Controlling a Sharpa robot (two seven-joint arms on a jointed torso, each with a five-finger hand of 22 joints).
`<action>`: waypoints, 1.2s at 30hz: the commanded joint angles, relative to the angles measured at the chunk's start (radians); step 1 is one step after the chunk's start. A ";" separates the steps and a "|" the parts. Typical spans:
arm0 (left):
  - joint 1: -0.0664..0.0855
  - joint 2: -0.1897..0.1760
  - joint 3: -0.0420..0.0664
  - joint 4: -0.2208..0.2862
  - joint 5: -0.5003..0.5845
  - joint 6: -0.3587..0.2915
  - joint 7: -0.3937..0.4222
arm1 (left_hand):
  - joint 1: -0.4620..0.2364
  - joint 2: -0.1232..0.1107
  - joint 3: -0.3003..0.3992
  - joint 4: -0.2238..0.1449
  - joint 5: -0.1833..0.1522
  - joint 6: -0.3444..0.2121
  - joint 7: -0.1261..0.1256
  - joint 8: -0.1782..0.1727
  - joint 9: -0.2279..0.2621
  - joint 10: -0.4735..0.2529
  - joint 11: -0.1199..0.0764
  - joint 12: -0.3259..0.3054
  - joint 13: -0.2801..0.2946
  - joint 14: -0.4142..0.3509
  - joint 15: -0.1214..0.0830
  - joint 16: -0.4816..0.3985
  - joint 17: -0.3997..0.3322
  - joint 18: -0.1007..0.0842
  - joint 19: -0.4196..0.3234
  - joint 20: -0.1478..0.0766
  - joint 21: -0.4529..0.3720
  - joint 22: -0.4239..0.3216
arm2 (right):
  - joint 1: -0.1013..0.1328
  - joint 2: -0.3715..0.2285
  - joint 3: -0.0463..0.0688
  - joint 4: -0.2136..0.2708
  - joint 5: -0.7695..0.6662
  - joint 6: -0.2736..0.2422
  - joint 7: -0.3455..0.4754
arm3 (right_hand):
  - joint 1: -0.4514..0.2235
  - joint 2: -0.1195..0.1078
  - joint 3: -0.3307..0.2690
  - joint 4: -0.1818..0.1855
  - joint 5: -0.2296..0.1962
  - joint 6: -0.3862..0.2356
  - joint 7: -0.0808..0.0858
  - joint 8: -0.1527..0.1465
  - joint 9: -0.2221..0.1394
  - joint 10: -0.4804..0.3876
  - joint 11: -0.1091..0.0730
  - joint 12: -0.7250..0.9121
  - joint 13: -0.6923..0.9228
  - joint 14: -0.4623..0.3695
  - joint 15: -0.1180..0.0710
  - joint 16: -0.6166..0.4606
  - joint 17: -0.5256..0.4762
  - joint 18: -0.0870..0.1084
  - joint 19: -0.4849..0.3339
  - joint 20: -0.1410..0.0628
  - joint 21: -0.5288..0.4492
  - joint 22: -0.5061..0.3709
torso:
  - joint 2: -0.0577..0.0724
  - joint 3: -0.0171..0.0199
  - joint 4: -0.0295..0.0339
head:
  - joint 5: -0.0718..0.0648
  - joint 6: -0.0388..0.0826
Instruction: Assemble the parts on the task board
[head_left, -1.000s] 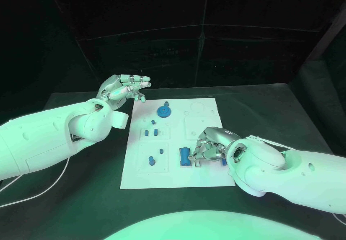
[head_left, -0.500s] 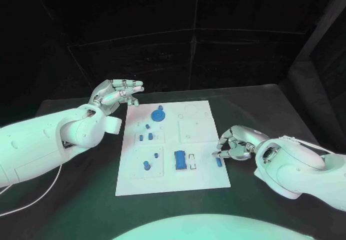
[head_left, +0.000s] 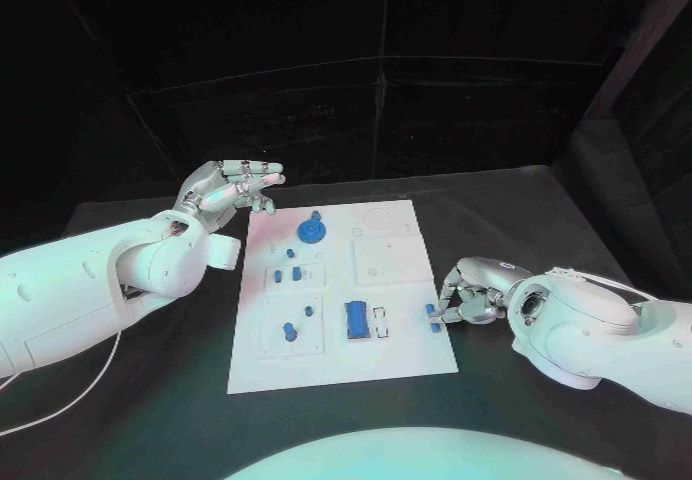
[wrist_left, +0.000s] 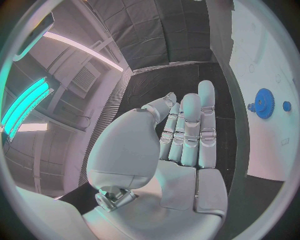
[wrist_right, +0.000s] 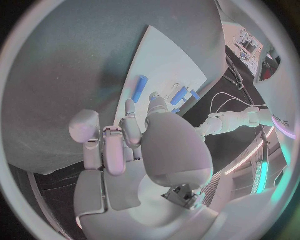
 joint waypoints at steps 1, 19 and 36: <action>0.001 0.001 0.001 0.003 0.002 0.012 0.005 | -0.006 -0.003 -0.001 -0.004 0.004 -0.005 -0.001 0.004 -0.001 -0.005 0.000 0.003 0.000 -0.005 0.002 -0.005 -0.001 0.014 -0.006 0.000 -0.006 -0.001 | 0.000 0.010 0.000 -0.009 -0.038 0.055 -0.020 | -0.005 0.005 -0.005 0.002 0.001 0.010 -0.003 0.005 0.003 0.002 -0.009 -0.005 -0.001 0.076 -0.004 0.002 0.107 -0.007 -0.001 -0.002 0.004 0.000 | 0.000 0.0002 -0.0008 | 0.002 -0.001; 0.001 0.001 0.001 0.004 0.002 0.012 0.006 | -0.006 -0.003 -0.001 -0.004 0.004 -0.005 -0.001 0.004 -0.001 -0.005 0.000 0.003 0.000 -0.005 0.002 -0.005 -0.001 0.014 -0.006 0.000 -0.006 -0.001 | -0.001 0.081 0.000 -0.061 -0.072 0.087 -0.037 | 0.051 0.020 0.002 -0.020 0.026 0.018 -0.008 0.001 0.012 0.002 -0.015 -0.010 0.000 0.076 -0.010 0.001 0.106 -0.008 0.000 -0.008 0.005 0.004 | 0.000 -0.0015 -0.0006 | 0.005 -0.004; 0.001 -0.001 0.001 0.005 0.002 0.012 0.006 | -0.007 -0.002 -0.001 -0.004 0.004 -0.005 -0.002 0.005 -0.001 -0.006 0.000 0.004 0.000 -0.006 0.002 -0.005 -0.002 0.014 -0.006 0.000 -0.007 -0.002 | -0.003 0.120 0.000 -0.080 -0.117 0.272 -0.098 | 0.143 0.037 0.029 -0.080 -0.018 0.026 -0.010 -0.013 0.021 -0.007 -0.018 -0.030 -0.010 0.074 -0.012 -0.004 0.099 -0.009 0.000 -0.011 0.004 0.008 | -0.001 -0.0009 -0.0006 | 0.008 -0.008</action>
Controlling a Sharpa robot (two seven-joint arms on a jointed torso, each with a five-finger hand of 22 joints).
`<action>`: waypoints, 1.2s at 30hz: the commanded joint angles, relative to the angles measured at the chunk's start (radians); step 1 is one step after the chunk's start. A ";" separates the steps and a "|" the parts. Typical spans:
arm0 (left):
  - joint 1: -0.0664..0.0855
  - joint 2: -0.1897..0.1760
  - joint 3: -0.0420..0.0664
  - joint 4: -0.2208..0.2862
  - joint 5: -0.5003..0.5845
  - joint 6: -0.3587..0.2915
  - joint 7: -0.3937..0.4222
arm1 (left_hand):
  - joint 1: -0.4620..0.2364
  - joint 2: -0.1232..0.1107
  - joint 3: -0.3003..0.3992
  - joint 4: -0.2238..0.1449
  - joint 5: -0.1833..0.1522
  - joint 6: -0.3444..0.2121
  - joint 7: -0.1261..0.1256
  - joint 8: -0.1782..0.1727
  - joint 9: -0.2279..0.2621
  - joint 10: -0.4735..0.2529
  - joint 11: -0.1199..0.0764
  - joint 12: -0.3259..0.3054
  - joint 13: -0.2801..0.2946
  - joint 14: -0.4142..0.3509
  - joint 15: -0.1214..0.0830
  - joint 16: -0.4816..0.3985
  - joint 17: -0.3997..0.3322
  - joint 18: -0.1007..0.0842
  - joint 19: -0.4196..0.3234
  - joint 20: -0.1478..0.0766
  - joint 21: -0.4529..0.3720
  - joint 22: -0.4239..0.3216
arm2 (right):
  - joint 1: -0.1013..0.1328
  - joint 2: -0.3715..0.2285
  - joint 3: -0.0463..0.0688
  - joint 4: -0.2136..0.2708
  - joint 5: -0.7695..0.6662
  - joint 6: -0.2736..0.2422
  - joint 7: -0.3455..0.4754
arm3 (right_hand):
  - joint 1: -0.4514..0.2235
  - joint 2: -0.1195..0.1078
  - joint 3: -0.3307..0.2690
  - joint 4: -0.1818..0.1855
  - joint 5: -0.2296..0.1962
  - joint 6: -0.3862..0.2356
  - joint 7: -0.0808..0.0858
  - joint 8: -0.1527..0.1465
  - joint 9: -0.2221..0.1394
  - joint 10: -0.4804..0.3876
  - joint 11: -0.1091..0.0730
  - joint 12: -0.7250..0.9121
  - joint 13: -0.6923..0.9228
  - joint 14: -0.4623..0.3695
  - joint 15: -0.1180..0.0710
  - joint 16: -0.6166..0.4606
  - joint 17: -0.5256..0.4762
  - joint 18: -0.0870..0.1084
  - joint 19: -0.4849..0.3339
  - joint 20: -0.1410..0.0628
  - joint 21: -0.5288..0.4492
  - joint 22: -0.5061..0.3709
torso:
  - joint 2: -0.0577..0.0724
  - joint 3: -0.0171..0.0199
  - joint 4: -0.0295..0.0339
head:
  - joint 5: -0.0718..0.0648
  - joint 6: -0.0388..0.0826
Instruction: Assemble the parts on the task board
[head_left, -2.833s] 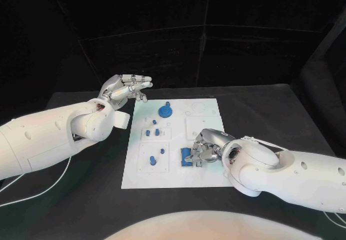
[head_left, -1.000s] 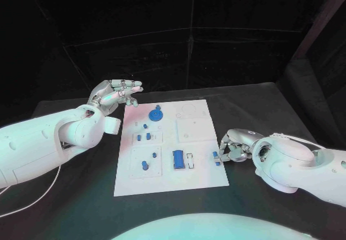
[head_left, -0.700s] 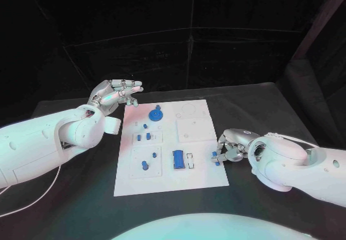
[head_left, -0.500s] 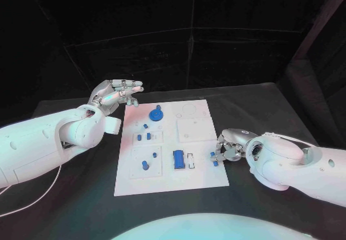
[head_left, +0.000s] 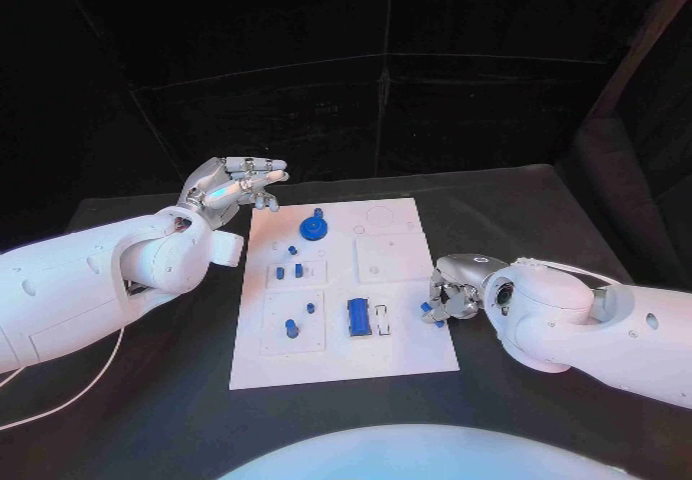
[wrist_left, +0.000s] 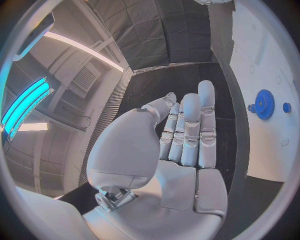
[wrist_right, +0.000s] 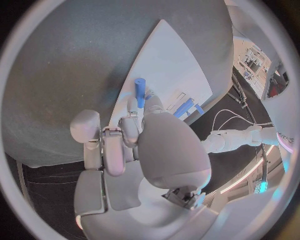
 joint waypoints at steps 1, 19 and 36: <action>0.001 0.000 0.001 0.002 0.002 0.011 0.006 | -0.007 -0.002 -0.001 -0.004 0.004 -0.005 -0.001 0.005 -0.001 -0.006 0.000 0.004 0.000 -0.006 0.002 -0.005 -0.001 0.014 -0.006 0.000 -0.003 -0.001 | -0.012 0.004 -0.012 -0.007 -0.014 0.112 -0.040 | 0.037 0.028 0.003 -0.009 -0.004 0.006 -0.001 -0.008 -0.002 -0.002 -0.009 -0.007 -0.011 0.074 -0.005 -0.004 0.098 -0.010 0.000 -0.003 0.004 0.000 | 0.000 0.0003 0.0000 | -0.001 0.000; 0.001 0.000 0.001 0.003 0.002 0.010 0.006 | -0.007 -0.002 -0.001 -0.004 0.004 -0.005 -0.001 0.005 -0.001 -0.006 0.000 0.004 0.000 -0.006 0.002 -0.005 -0.001 0.014 -0.006 0.000 -0.003 -0.001 | -0.012 -0.011 -0.012 0.045 0.076 -0.244 0.010 | 0.064 0.056 0.097 -0.001 0.085 0.006 -0.005 -0.034 0.004 -0.007 -0.013 -0.025 -0.017 0.075 -0.011 -0.004 0.101 -0.015 0.021 -0.010 0.019 0.037 | 0.000 -0.0009 0.0016 | 0.004 0.003; 0.001 -0.001 0.001 0.007 0.002 0.010 0.006 | -0.007 -0.002 -0.001 -0.004 0.004 -0.005 -0.001 0.005 -0.001 -0.006 0.000 0.004 0.000 -0.006 0.002 -0.005 -0.001 0.014 -0.006 0.000 -0.003 -0.001 | -0.012 0.050 -0.011 0.049 0.279 -0.296 0.083 | 0.027 0.019 0.135 0.034 0.075 0.013 -0.004 -0.040 0.010 0.001 -0.013 -0.019 -0.008 0.077 -0.010 0.000 0.109 -0.021 0.037 -0.011 0.034 0.067 | 0.001 -0.0009 0.0013 | 0.012 0.001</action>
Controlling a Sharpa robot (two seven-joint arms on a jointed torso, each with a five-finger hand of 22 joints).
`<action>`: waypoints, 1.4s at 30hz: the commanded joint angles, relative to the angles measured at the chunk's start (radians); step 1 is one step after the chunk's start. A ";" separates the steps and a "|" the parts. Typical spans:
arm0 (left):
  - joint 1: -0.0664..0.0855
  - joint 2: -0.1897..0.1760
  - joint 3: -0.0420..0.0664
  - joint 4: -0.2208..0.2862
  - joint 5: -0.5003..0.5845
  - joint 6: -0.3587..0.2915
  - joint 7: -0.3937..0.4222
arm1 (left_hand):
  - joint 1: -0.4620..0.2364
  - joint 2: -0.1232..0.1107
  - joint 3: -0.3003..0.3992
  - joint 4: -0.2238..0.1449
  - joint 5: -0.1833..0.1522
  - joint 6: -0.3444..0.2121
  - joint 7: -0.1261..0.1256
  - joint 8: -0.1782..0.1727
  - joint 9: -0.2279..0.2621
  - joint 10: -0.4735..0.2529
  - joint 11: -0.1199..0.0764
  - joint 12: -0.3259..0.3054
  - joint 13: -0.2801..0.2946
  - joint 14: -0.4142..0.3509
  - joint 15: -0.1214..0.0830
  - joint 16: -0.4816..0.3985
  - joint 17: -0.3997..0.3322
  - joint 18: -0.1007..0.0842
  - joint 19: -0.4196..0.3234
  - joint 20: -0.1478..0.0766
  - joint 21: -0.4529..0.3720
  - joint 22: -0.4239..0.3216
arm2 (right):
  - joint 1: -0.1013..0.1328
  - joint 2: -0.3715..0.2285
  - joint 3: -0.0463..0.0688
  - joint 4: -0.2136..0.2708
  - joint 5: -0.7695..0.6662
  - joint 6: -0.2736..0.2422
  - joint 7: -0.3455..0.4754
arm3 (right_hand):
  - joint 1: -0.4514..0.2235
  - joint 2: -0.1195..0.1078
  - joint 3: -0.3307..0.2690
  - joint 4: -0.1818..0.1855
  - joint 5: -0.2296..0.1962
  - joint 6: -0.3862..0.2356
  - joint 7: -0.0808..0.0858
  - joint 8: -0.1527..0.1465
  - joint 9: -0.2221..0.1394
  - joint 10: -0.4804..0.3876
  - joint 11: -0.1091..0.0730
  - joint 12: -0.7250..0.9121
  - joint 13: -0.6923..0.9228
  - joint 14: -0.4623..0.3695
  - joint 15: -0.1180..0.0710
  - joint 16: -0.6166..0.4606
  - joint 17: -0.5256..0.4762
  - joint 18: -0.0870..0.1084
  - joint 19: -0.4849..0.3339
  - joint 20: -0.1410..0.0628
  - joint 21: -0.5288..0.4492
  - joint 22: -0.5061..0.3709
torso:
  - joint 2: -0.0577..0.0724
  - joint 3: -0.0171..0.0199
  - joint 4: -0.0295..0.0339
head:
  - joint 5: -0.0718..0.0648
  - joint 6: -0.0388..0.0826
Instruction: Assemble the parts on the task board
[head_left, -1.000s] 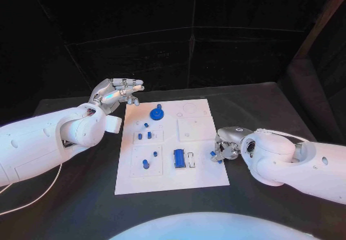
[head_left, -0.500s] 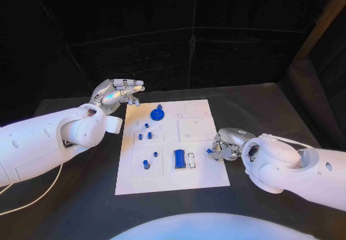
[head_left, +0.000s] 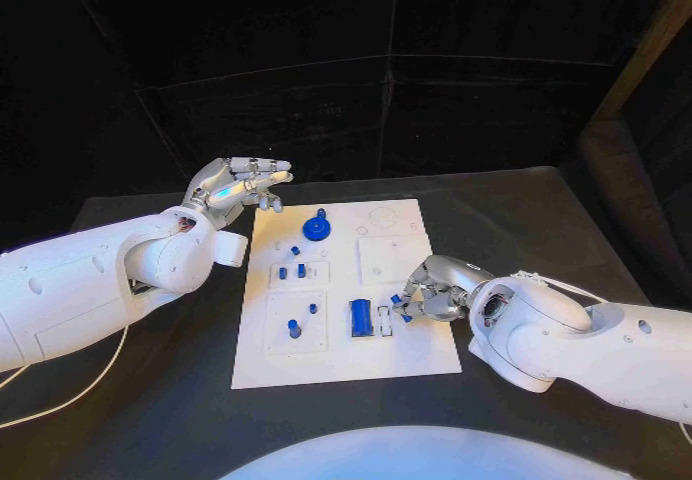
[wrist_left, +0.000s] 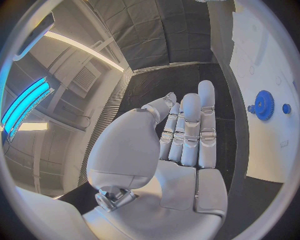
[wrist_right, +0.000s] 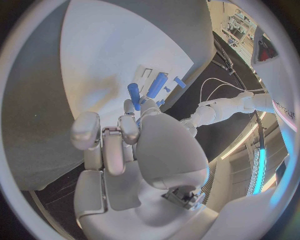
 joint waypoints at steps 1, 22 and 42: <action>0.001 0.000 0.001 0.002 0.002 0.010 0.006 | -0.007 -0.002 -0.001 -0.004 0.004 -0.005 -0.001 0.005 -0.001 -0.006 0.000 0.004 0.000 -0.006 0.002 -0.005 -0.001 0.014 -0.006 0.000 -0.003 -0.001 | 0.001 0.011 0.000 -0.007 0.071 0.002 0.016 | -0.010 -0.012 0.007 0.005 -0.003 0.009 0.000 0.001 0.002 0.012 -0.002 0.005 0.001 0.073 -0.007 0.006 0.109 -0.021 0.006 0.002 0.005 0.001 | 0.000 0.0001 0.0010 | 0.001 -0.002; 0.001 0.003 0.001 0.002 0.002 0.011 0.005 | -0.007 -0.002 -0.001 -0.004 0.004 -0.005 -0.001 0.005 -0.001 -0.006 0.000 0.004 0.000 -0.006 0.002 -0.005 -0.001 0.014 -0.006 0.000 -0.003 -0.001 | 0.001 0.074 0.000 -0.062 0.096 0.088 -0.062 | -0.047 -0.038 0.016 0.032 0.059 0.023 -0.003 0.001 0.011 0.016 -0.004 0.005 0.003 0.073 -0.008 0.007 0.110 -0.021 0.008 0.001 0.007 0.005 | 0.000 0.0005 0.0003 | 0.007 -0.005; 0.001 0.004 0.001 0.000 0.002 0.012 0.005 | -0.007 -0.002 -0.001 -0.004 0.004 -0.005 -0.001 0.005 -0.001 -0.006 0.000 0.004 0.000 -0.006 0.002 -0.005 -0.001 0.014 -0.006 0.000 -0.003 -0.001 | 0.001 0.097 0.000 -0.067 0.078 0.107 -0.065 | -0.083 -0.051 0.007 0.056 0.071 0.038 -0.007 0.004 0.020 0.021 -0.007 0.007 0.008 0.074 -0.010 0.008 0.112 -0.021 0.008 0.000 0.007 0.008 | -0.001 0.0006 -0.0012 | 0.014 -0.010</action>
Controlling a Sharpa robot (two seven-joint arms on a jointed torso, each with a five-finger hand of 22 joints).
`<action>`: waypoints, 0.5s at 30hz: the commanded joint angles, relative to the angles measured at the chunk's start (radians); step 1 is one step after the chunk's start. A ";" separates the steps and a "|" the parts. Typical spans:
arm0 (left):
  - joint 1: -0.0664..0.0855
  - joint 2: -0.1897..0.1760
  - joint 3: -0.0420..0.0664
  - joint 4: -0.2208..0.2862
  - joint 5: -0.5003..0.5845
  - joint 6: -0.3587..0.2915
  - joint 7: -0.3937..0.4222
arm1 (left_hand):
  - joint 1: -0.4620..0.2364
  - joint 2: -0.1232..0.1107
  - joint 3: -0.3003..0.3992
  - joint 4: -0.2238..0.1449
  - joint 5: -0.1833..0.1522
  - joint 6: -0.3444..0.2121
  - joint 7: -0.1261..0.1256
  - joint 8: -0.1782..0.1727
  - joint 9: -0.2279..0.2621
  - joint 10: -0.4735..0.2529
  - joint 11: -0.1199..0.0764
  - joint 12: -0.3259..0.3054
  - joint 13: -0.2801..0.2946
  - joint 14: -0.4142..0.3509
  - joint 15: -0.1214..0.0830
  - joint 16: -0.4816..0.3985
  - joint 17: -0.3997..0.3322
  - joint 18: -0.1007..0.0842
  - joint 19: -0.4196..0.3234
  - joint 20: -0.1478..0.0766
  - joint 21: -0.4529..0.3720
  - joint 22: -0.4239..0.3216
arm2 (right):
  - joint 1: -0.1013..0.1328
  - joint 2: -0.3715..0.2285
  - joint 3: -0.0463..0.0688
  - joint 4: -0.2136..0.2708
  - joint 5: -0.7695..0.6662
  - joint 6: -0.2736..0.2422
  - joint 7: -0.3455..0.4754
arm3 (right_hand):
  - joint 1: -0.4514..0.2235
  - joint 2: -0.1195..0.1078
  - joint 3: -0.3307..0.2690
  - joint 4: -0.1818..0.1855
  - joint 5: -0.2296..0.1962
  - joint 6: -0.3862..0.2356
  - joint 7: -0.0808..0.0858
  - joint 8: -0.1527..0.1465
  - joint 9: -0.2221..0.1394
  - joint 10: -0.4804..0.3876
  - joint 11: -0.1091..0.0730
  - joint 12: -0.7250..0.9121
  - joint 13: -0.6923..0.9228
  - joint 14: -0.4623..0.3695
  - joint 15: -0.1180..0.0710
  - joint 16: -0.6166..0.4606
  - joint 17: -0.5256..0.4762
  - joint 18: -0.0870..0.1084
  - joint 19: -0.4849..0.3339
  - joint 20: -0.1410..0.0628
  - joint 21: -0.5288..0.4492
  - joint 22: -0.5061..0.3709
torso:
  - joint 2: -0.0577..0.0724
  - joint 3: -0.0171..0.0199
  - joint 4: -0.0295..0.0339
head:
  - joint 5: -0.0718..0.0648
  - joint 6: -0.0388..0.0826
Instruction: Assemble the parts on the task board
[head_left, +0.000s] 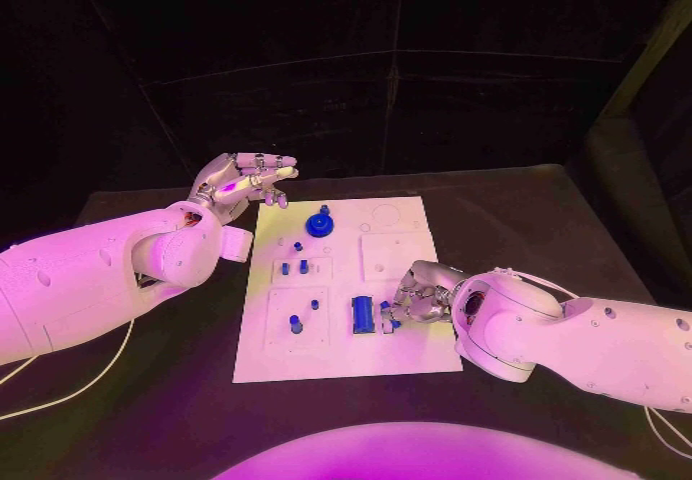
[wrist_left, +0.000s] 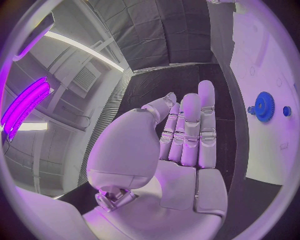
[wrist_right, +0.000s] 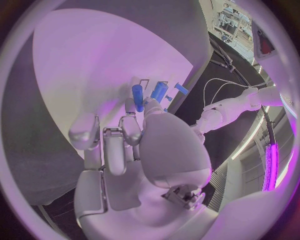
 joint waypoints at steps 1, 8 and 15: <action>0.001 0.001 0.001 0.001 0.002 0.012 0.005 | -0.007 -0.002 -0.001 -0.004 0.004 -0.005 -0.001 0.005 -0.001 -0.006 0.000 0.004 0.000 -0.006 0.002 -0.005 -0.001 0.014 -0.006 0.000 -0.003 -0.001 | -0.001 0.002 -0.001 0.002 -0.004 0.029 -0.005 | -0.018 -0.002 -0.004 0.009 0.013 0.013 -0.002 0.007 0.003 0.014 -0.007 0.000 0.003 0.076 -0.008 0.004 0.113 -0.005 0.009 -0.001 0.004 0.002 | -0.001 -0.0002 0.0000 | 0.001 -0.001; 0.001 0.000 0.001 0.001 0.002 0.012 0.004 | -0.007 -0.002 -0.001 -0.004 0.004 -0.005 -0.001 0.005 -0.001 -0.006 0.000 0.004 0.000 -0.006 0.002 -0.005 -0.001 0.014 -0.006 0.000 -0.003 -0.001 | -0.001 0.001 -0.001 0.005 -0.006 0.045 -0.013 | -0.065 -0.002 -0.028 0.019 0.046 0.031 -0.008 0.014 0.014 0.018 -0.012 0.001 0.005 0.077 -0.011 0.006 0.118 -0.006 0.011 -0.003 0.005 0.006 | -0.001 0.0001 -0.0009 | 0.000 -0.001; 0.001 -0.001 0.001 0.001 0.002 0.012 0.004 | -0.007 -0.002 -0.001 -0.004 0.004 -0.005 -0.001 0.005 -0.001 -0.006 0.000 0.004 0.000 -0.006 0.002 -0.005 -0.001 0.014 -0.006 0.000 -0.003 -0.001 | -0.001 0.000 -0.001 0.009 -0.019 0.047 -0.016 | -0.104 0.002 -0.054 0.020 0.042 0.039 -0.011 0.017 0.022 0.021 -0.014 0.000 0.005 0.078 -0.013 0.007 0.121 -0.006 0.012 -0.005 0.007 0.010 | 0.000 0.0000 -0.0001 | 0.000 -0.001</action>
